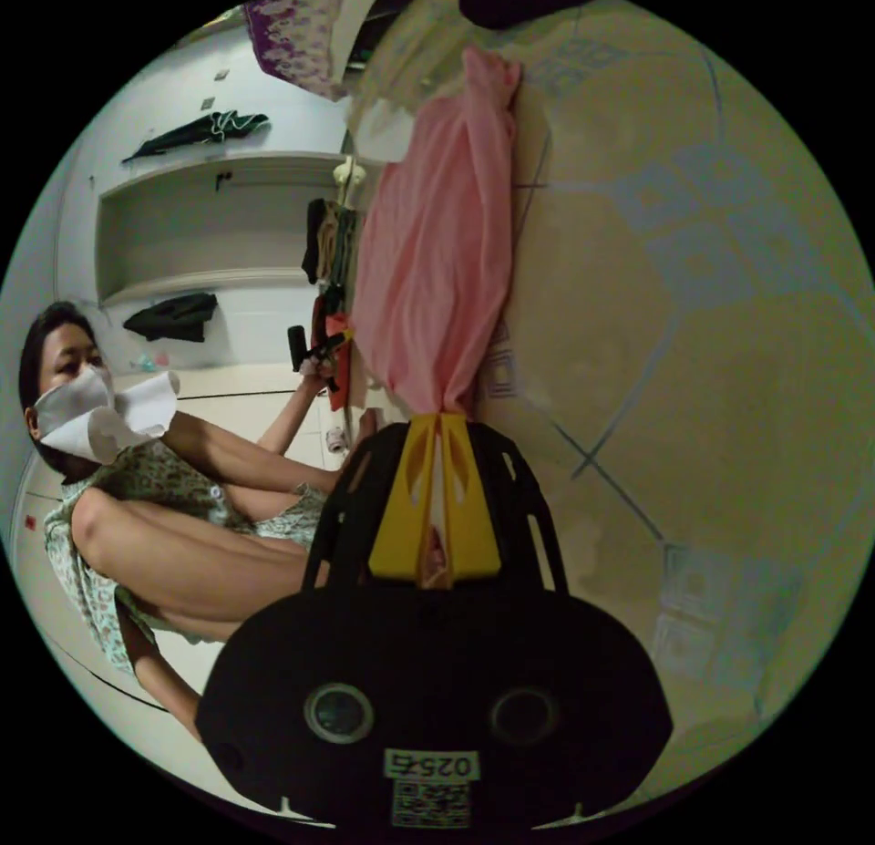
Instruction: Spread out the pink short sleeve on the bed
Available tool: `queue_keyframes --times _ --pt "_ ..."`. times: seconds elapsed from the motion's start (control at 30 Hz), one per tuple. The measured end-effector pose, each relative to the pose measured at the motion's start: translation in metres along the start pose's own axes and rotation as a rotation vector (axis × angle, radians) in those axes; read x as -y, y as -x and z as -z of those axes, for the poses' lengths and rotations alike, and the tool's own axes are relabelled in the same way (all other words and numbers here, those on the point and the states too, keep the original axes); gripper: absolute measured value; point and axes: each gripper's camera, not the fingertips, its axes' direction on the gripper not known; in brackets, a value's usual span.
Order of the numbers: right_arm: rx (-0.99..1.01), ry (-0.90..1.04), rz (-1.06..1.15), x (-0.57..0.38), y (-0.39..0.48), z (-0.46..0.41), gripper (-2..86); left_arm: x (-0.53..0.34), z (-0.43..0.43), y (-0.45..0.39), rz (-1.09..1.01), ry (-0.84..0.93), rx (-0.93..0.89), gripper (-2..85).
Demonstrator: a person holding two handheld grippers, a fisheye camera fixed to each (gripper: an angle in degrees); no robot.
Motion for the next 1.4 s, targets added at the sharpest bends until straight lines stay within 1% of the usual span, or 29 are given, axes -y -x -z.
queue_keyframes --times 0.1,0.17,0.23,0.3,0.37,0.43,0.47,0.5,0.57,0.6,0.67,0.7,0.73,0.77,0.8,0.83,0.87,0.97,1.03,1.1,1.17,1.2,1.23,1.33,1.37,1.4 --pt "-0.022 -0.078 0.014 -0.021 0.002 0.006 -0.9 0.006 -0.004 -0.008 -0.019 0.078 0.065 -1.6" --pt "-0.014 -0.083 -0.006 -0.033 -0.007 0.008 -0.7 0.010 -0.007 -0.015 -0.050 0.118 0.091 -1.6" --pt "0.068 -0.095 -0.016 -0.047 -0.022 0.009 -0.1 0.012 -0.007 -0.023 -0.101 0.132 0.107 -1.5" --pt "0.100 -0.117 -0.017 -0.057 -0.026 0.012 1.7 0.011 -0.002 -0.026 -0.098 0.121 0.132 -1.0" --pt "0.058 -0.151 -0.027 -0.063 -0.023 0.015 5.2 0.009 0.008 -0.027 -0.071 0.095 0.138 -0.6" --pt "0.021 -0.191 -0.019 -0.066 -0.015 0.012 8.4 0.008 0.025 -0.032 -0.057 0.012 0.085 0.8" --pt "0.020 -0.194 -0.011 -0.065 -0.013 0.010 9.0 0.009 0.027 -0.034 -0.053 0.003 0.077 1.2" --pt "0.006 -0.197 -0.001 -0.061 -0.010 0.004 9.3 0.013 0.027 -0.038 -0.053 0.011 0.077 1.8" --pt "-0.060 -0.170 0.001 -0.053 -0.008 -0.009 9.5 0.022 0.017 -0.045 -0.066 0.074 0.133 2.3" --pt "-0.101 -0.140 0.002 -0.047 -0.009 -0.020 9.3 0.027 0.007 -0.048 -0.080 0.120 0.171 2.5" --pt "-0.073 -0.100 0.003 -0.041 -0.014 -0.036 8.1 0.033 -0.008 -0.050 -0.083 0.174 0.174 2.2" --pt "-0.031 -0.087 0.014 -0.038 -0.016 -0.044 6.3 0.035 -0.016 -0.050 -0.088 0.194 0.161 0.4" --pt "-0.051 -0.087 0.027 -0.038 -0.013 -0.048 2.8 0.037 -0.021 -0.052 -0.099 0.199 0.161 -0.8" --pt "-0.095 -0.096 0.014 -0.039 -0.011 -0.049 1.1 0.038 -0.022 -0.054 -0.109 0.201 0.166 -1.0" --pt "-0.204 -0.098 -0.011 -0.042 -0.006 -0.049 0.4 0.040 -0.023 -0.057 -0.127 0.208 0.192 -1.4" --pt "-0.272 -0.102 0.006 -0.048 0.000 -0.049 -0.2 0.043 -0.023 -0.058 -0.132 0.216 0.229 -1.5" --pt "-0.281 -0.105 0.015 -0.052 0.001 -0.049 -0.4 0.045 -0.023 -0.058 -0.129 0.221 0.237 -1.6" --pt "-0.235 -0.039 0.009 -0.069 -0.001 -0.066 -0.8 0.059 -0.027 -0.054 -0.142 0.246 0.230 -1.6" --pt "-0.333 0.067 0.041 -0.086 0.007 -0.101 -0.9 0.080 -0.035 -0.060 -0.198 0.257 0.251 -1.6" --pt "-0.351 0.155 0.066 -0.096 0.016 -0.131 -0.9 0.106 -0.043 -0.067 -0.250 0.246 0.258 -1.6" --pt "-0.254 0.195 0.087 -0.099 0.026 -0.156 -0.8 0.139 -0.056 -0.076 -0.316 0.252 0.285 -1.6" --pt "-0.168 0.236 0.109 -0.095 0.031 -0.175 -0.7 0.163 -0.066 -0.085 -0.363 0.236 0.306 -1.6" --pt "-0.143 0.283 0.155 -0.086 0.039 -0.195 -0.6 0.187 -0.078 -0.094 -0.408 0.224 0.323 -1.5" --pt "-0.220 0.299 0.260 -0.055 0.055 -0.234 0.5 0.237 -0.107 -0.118 -0.478 0.199 0.353 -1.0" --pt "-0.217 0.314 0.267 -0.048 0.056 -0.240 0.9 0.245 -0.111 -0.120 -0.477 0.201 0.365 -0.8" --pt "-0.206 0.357 0.293 -0.038 0.056 -0.248 3.1 0.260 -0.115 -0.123 -0.467 0.207 0.390 0.2"
